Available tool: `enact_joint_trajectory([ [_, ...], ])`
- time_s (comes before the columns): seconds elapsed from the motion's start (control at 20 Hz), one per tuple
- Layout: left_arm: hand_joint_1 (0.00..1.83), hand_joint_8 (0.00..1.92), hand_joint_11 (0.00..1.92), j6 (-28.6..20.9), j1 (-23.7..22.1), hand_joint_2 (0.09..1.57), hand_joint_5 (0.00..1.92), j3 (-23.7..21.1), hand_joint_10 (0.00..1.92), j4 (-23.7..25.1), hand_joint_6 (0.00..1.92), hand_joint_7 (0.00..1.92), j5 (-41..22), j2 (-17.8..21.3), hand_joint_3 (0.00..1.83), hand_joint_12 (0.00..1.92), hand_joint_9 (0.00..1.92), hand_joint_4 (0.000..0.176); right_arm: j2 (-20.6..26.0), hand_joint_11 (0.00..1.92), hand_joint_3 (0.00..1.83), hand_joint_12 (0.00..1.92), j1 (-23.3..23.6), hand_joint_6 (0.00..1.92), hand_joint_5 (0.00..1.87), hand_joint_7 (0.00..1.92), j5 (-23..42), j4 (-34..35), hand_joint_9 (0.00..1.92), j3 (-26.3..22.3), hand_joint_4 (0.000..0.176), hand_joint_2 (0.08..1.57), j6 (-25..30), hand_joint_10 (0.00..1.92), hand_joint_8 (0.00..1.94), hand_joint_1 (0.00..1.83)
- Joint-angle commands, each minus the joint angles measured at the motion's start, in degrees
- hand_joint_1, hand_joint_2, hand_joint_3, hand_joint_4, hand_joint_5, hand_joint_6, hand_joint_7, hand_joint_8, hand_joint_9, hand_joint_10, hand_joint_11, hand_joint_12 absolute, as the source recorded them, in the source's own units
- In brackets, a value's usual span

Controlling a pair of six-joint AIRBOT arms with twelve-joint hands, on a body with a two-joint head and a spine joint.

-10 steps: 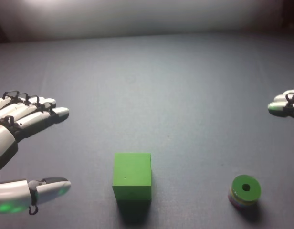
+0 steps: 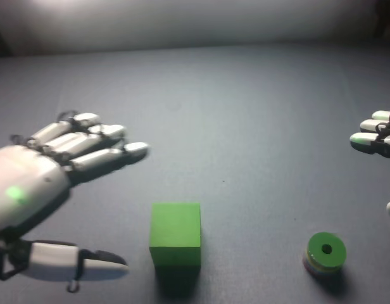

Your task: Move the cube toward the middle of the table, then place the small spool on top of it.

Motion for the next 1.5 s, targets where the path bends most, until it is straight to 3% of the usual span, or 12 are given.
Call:
enact_joint_trajectory([
  [0.0,0.62,0.00,0.00,-0.86,-1.45,0.78,0.16,0.57,0.00,1.96,0.00,0.15,-3.09,-0.92,0.00,0.58,0.22,0.176,-0.02,0.01,0.00,0.62,0.51,0.00,0.35,0.26,6.73,0.88,0.21,0.42,0.000,1.34,0.49,0.01,0.00,0.38],
  [0.55,0.61,0.00,0.00,1.71,-11.18,0.79,0.21,7.17,0.01,6.10,0.00,0.17,11.22,-11.88,0.00,0.60,0.25,0.176,-0.36,0.15,0.00,0.60,0.50,0.01,0.41,0.31,6.59,1.17,0.33,0.78,0.000,1.35,0.49,0.01,0.00,0.45],
  [0.6,0.64,0.00,0.00,1.71,-11.39,0.82,0.25,7.53,0.01,6.06,0.00,0.24,11.46,-12.37,0.00,0.80,0.33,0.155,-0.37,0.16,0.00,0.60,0.49,0.01,0.42,0.32,6.58,1.22,0.34,0.78,0.000,1.35,0.49,0.01,0.01,0.44],
  [0.65,0.74,0.01,0.11,1.70,-11.46,0.91,0.38,7.74,0.02,5.74,0.01,0.37,11.54,-12.56,0.01,0.94,0.42,0.091,-0.37,0.15,0.00,0.60,0.49,0.01,0.42,0.32,6.58,1.25,0.33,0.78,0.000,1.35,0.49,0.01,0.01,0.44],
  [0.75,1.12,0.01,0.43,1.69,-11.56,1.05,0.57,8.37,0.04,4.77,0.01,0.57,11.77,-12.89,0.01,0.90,0.62,0.006,-0.38,0.14,0.00,0.59,0.49,0.00,0.41,0.33,6.53,1.29,0.33,0.77,0.000,1.36,0.52,0.01,0.00,0.43],
  [0.8,1.32,0.03,0.60,1.67,-11.58,1.09,0.76,8.70,0.06,4.09,0.01,0.74,11.62,-13.01,0.00,0.90,0.81,0.000,-0.39,0.17,0.00,0.55,0.49,0.00,0.43,0.35,6.44,1.34,0.35,0.77,0.000,1.36,0.52,0.00,0.00,0.46],
  [0.85,1.36,1.07,0.83,1.36,-12.03,1.13,0.83,9.21,1.19,3.08,0.95,0.88,10.24,-12.84,0.00,1.14,0.98,0.000,-0.40,0.20,0.00,0.55,0.49,0.00,0.43,0.34,6.31,1.38,0.36,0.77,0.000,1.36,0.54,0.00,0.00,0.47],
  [0.9,1.36,1.07,0.83,1.36,-12.07,1.13,0.83,9.21,1.19,3.08,0.95,0.88,10.24,-12.82,0.00,1.14,0.98,0.000,-0.40,0.20,0.00,0.55,0.48,0.00,0.43,0.34,6.31,1.39,0.36,0.77,0.000,1.36,0.54,0.00,0.00,0.47],
  [1.0,1.24,1.15,0.96,1.34,-14.02,1.14,0.92,10.01,0.70,2.84,0.94,0.97,9.16,-12.21,0.00,1.11,1.09,0.000,-0.40,0.19,0.00,0.55,0.48,0.00,0.41,0.34,6.24,1.44,0.35,0.79,0.000,1.37,0.54,0.00,0.00,0.47],
  [1.1,1.24,1.39,1.04,1.35,-16.56,1.18,0.86,11.34,1.18,2.84,0.91,0.88,9.20,-12.35,0.00,1.51,1.05,0.000,-0.48,0.16,0.00,0.55,0.48,0.00,0.41,0.33,6.23,1.50,0.34,0.88,0.000,1.37,0.54,0.00,0.00,0.51],
  [1.2,1.20,1.42,0.84,1.35,-19.83,1.21,0.78,13.69,1.20,2.82,1.14,0.82,11.28,-13.51,0.00,1.45,0.84,0.000,-0.65,0.17,0.00,0.55,0.48,0.00,0.42,0.34,6.23,1.51,0.34,1.00,0.000,1.37,0.54,0.00,0.00,0.51],
  [1.45,1.24,1.52,0.65,1.29,-27.08,1.19,0.90,20.52,1.32,3.91,0.83,0.80,20.68,-19.44,0.00,1.64,0.75,0.000,-1.14,0.20,0.00,0.56,0.61,0.01,0.45,0.36,6.24,1.64,0.38,1.47,0.000,1.36,0.60,0.01,0.01,0.52],
])
